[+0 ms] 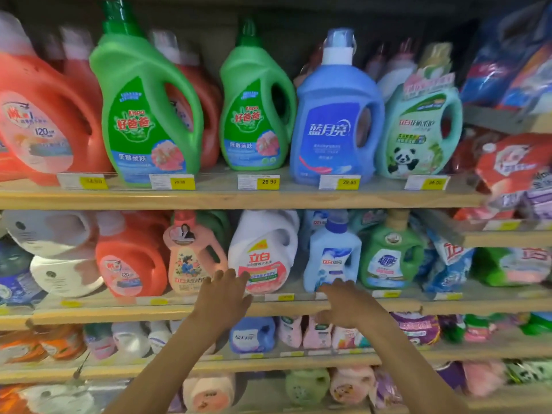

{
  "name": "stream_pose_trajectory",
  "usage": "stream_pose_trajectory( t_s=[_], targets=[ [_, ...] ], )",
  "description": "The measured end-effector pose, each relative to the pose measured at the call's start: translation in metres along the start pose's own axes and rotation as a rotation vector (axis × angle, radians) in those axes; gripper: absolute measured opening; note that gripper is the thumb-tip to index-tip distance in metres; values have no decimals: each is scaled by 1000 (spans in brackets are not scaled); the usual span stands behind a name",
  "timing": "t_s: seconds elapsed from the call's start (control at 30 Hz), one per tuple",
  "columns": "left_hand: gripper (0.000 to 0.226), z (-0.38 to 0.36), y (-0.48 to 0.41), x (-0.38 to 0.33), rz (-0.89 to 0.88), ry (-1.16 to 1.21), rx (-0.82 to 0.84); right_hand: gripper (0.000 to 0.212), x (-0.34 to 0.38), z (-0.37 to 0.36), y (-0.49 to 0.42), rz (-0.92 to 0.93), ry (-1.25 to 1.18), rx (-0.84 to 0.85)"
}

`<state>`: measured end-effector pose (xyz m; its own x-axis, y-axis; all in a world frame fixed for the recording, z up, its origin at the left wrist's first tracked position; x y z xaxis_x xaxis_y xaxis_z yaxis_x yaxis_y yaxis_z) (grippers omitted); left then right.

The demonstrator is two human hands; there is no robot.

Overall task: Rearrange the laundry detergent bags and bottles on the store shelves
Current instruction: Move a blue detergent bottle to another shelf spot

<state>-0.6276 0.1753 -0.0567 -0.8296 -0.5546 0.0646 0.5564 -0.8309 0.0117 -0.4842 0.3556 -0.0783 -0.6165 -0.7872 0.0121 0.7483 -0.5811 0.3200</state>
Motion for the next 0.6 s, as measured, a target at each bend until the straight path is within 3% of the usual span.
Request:
stream_pose_trajectory(
  t_s=[0.37,0.6],
  targets=[
    [47,115,-36,-45,-29,74,-270,64,-50,125,17,73,10,-246],
    [41,181,-62,-51,18,103,-376,45,-62,210,8,144,6,-367]
  ],
)
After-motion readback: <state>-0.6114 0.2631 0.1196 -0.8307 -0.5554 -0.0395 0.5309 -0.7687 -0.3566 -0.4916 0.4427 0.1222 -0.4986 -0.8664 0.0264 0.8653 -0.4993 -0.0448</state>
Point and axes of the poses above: each hand's wrist, its own y-axis away from the middle knuckle, its own z-axis out of the back of the hand, x = y × z, the point moved 8 cm from there along -y, towards the middle knuckle, and after that the axes turned 8 degrees about -z, right-handed, at the moved point
